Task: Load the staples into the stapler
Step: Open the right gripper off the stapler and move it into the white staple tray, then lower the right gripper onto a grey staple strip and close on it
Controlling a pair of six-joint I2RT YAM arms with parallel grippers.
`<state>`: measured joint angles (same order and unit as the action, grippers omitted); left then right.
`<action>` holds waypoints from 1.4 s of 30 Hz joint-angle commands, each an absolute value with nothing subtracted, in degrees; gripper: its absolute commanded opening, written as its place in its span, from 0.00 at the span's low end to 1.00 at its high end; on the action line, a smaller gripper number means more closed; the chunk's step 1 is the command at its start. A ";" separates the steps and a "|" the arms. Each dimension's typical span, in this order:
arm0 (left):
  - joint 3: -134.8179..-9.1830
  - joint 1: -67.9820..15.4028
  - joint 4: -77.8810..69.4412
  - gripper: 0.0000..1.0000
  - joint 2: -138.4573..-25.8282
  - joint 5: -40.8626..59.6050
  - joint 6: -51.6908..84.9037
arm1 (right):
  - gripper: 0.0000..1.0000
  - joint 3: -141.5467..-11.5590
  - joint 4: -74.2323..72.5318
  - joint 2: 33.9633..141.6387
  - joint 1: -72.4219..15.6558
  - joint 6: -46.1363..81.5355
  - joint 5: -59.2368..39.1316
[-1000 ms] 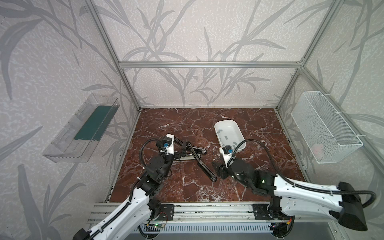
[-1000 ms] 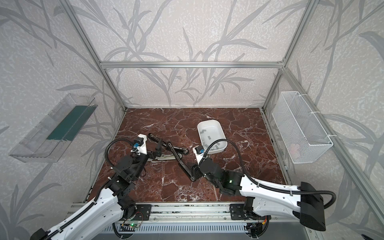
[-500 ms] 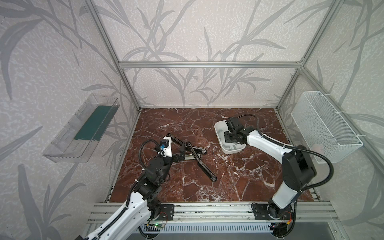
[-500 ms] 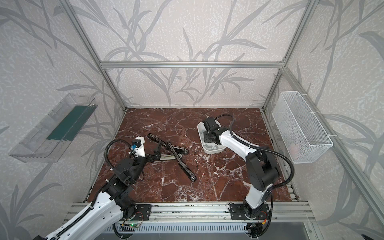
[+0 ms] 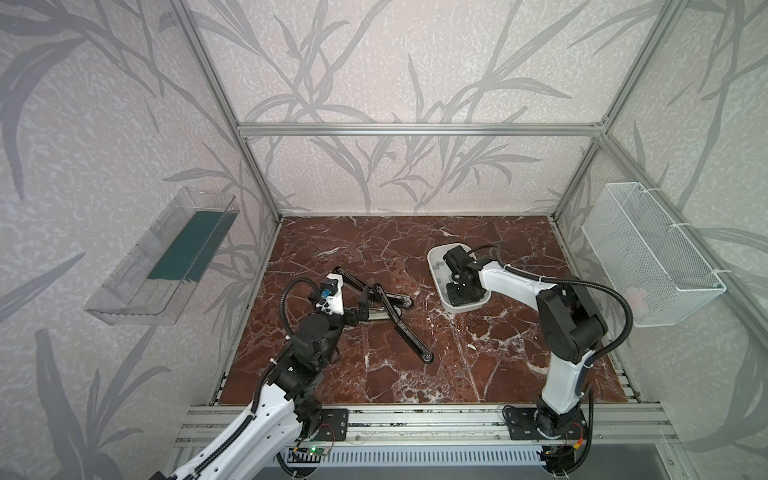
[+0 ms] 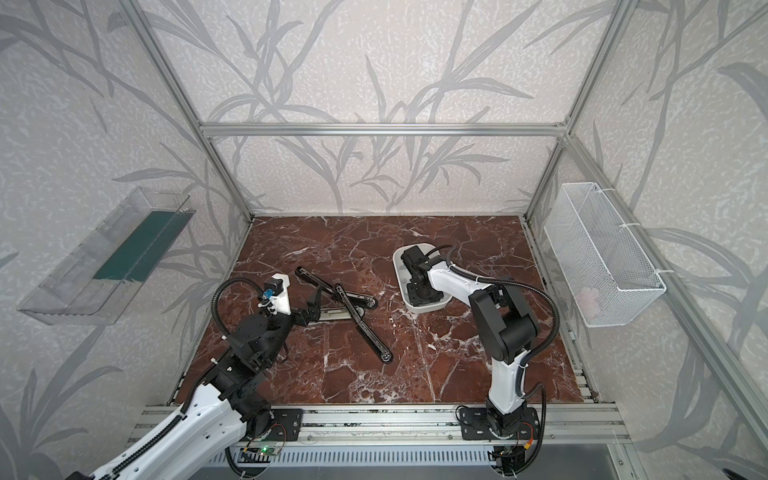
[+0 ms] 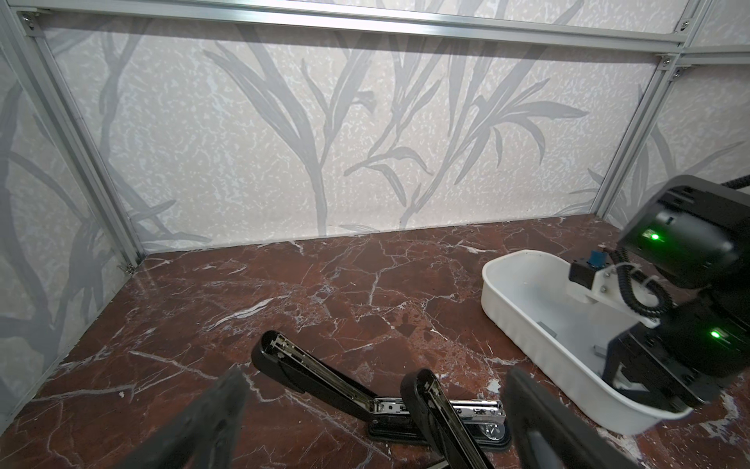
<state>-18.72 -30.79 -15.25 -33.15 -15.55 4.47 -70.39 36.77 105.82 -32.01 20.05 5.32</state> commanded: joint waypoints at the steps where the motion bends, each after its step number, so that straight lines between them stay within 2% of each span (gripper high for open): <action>1: -20.24 -30.53 -16.08 0.99 -32.28 -16.34 4.39 | 0.43 -67.04 38.57 101.37 -35.74 23.83 3.60; 12: -19.08 -30.52 -15.73 0.99 -29.00 -15.08 5.89 | 0.45 -58.74 40.60 94.02 -48.90 34.09 7.09; 17: -20.36 -30.51 -16.43 0.99 -33.38 -13.69 5.89 | 0.47 -60.47 42.97 88.51 -48.85 32.91 11.71; 21: -20.33 -30.46 -18.41 0.99 -36.84 -13.65 6.31 | 0.45 -61.37 39.43 87.58 -46.25 31.17 10.79; 28: -20.40 -30.32 -22.13 0.99 -41.73 -14.10 2.06 | 0.42 -63.98 33.62 93.27 -43.13 30.78 7.66; 33: -21.35 -29.82 -23.53 0.99 -45.81 -14.67 -0.19 | 0.40 -69.95 35.30 100.38 -40.97 27.37 6.45; 42: -21.26 -28.95 -24.32 0.99 -47.69 -13.15 0.26 | 0.38 -73.26 35.22 110.63 -40.78 24.95 6.26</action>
